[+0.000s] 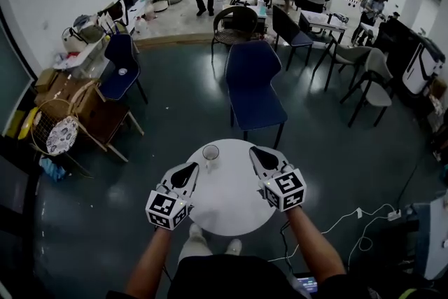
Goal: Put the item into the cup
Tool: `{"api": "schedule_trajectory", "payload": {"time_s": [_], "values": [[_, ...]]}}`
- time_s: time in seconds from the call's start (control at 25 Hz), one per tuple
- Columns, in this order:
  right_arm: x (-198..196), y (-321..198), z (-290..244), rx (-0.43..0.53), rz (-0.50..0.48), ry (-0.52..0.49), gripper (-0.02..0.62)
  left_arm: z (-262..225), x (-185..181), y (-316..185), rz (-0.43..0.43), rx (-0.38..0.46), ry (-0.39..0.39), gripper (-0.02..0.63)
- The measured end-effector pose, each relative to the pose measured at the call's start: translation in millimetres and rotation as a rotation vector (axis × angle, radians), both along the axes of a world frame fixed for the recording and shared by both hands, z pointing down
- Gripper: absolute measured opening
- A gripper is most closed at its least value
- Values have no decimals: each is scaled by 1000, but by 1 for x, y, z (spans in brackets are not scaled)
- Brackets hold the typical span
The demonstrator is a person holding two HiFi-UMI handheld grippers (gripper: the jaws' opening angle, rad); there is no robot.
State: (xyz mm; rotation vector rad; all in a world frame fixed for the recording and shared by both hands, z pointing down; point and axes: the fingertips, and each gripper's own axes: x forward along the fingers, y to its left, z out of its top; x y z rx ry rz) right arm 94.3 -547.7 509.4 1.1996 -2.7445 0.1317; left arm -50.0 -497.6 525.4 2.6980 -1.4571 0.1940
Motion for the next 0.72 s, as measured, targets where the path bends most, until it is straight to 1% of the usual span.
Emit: {"api": "schedule_trajectory", "payload": {"time_s": [0.12,0.28,0.44,0.72], "values": [[0,-2,2,-8,-14,-6,17,1,1,1,-11,-4,-1,17],[-9,-6,3,-11,-26,-11,17,-1,-6,1,-21,-3,-5,17],[-13,-8,-2,-2,-33,-12,17,-9,-11,-1,-25,8,-4,17],[-32,-2,-12,3,-32,-15,17,-28,-28,3,-19,36,0,17]]}}
